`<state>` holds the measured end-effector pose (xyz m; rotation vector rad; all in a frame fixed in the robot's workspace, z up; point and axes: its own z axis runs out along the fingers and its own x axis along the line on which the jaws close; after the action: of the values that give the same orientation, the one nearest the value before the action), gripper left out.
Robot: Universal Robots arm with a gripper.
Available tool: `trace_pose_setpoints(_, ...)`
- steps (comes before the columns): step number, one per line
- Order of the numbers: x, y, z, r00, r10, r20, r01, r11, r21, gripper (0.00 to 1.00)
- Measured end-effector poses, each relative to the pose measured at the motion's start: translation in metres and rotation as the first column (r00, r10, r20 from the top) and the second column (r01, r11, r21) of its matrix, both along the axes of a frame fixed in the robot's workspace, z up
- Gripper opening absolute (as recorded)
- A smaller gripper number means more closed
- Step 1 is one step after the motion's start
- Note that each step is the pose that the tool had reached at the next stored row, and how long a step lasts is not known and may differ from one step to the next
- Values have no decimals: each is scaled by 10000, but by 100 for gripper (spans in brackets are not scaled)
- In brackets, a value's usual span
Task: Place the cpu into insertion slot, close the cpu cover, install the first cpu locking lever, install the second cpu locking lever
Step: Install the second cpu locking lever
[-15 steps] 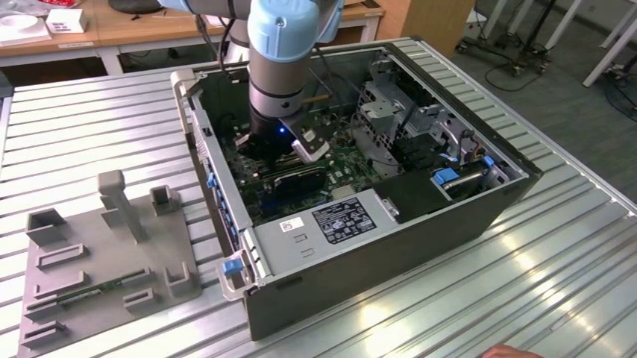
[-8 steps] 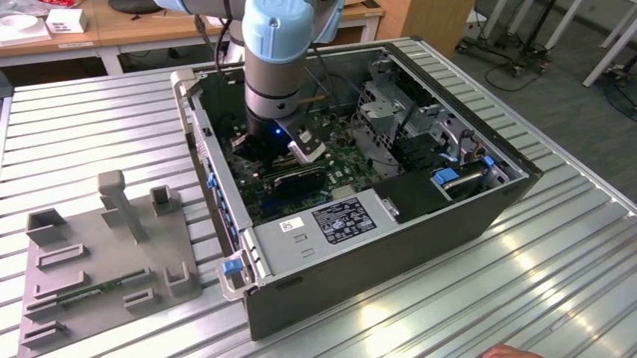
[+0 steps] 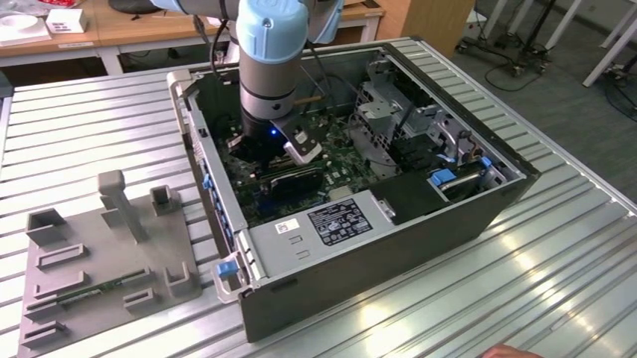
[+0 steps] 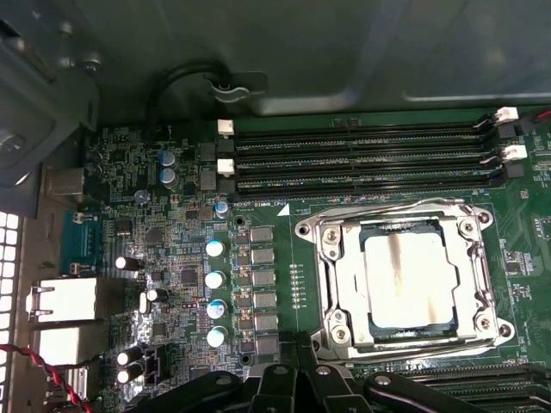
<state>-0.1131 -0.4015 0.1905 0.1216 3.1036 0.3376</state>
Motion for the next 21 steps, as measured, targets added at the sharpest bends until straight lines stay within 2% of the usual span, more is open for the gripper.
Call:
trace_pose_setpoints(4, 1, 1, 16, 10000, -2, 3, 2, 10000, -18, 11)
trace_pose_setpoints(16, 10, 0, 137, 10000, -3, 1, 3, 9999, -114, 11)
trace_pose_setpoints(21, 25, 0, 211, 10000, -5, 1, 5, 9998, -216, 11)
